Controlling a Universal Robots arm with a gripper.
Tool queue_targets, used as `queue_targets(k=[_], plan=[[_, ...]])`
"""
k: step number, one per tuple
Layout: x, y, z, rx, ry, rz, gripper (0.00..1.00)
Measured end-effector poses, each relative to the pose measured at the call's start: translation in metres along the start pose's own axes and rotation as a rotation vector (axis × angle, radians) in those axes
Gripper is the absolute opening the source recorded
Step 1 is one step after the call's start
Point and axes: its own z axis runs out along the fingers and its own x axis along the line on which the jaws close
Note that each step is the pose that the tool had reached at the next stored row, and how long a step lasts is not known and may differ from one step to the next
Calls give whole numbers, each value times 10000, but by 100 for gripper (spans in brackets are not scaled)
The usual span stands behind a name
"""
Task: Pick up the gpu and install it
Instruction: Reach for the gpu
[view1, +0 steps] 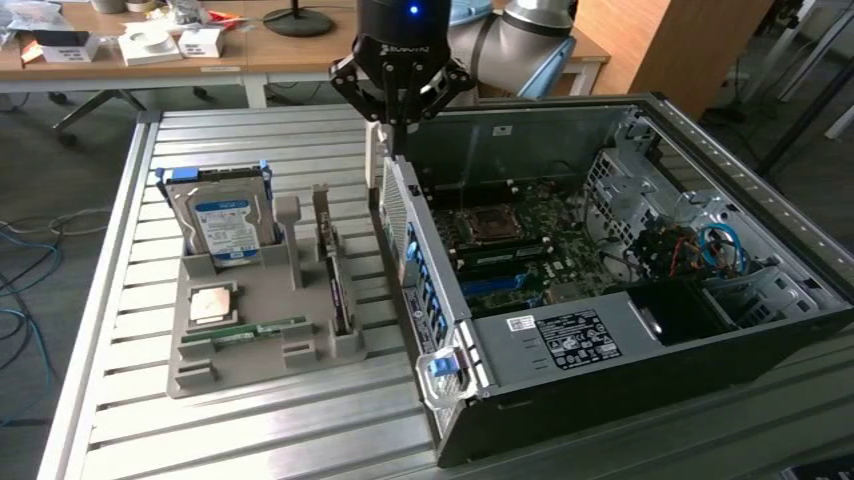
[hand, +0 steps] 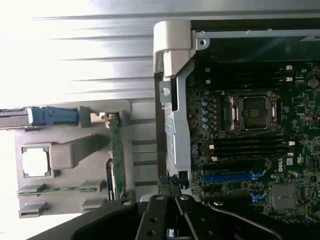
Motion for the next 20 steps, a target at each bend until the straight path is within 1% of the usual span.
queue_targets(k=[6,13,20], plan=[[49,-3,2,0,0,1,11],[82,-5,3,0,0,1,11],[93,-6,4,0,0,0,11]])
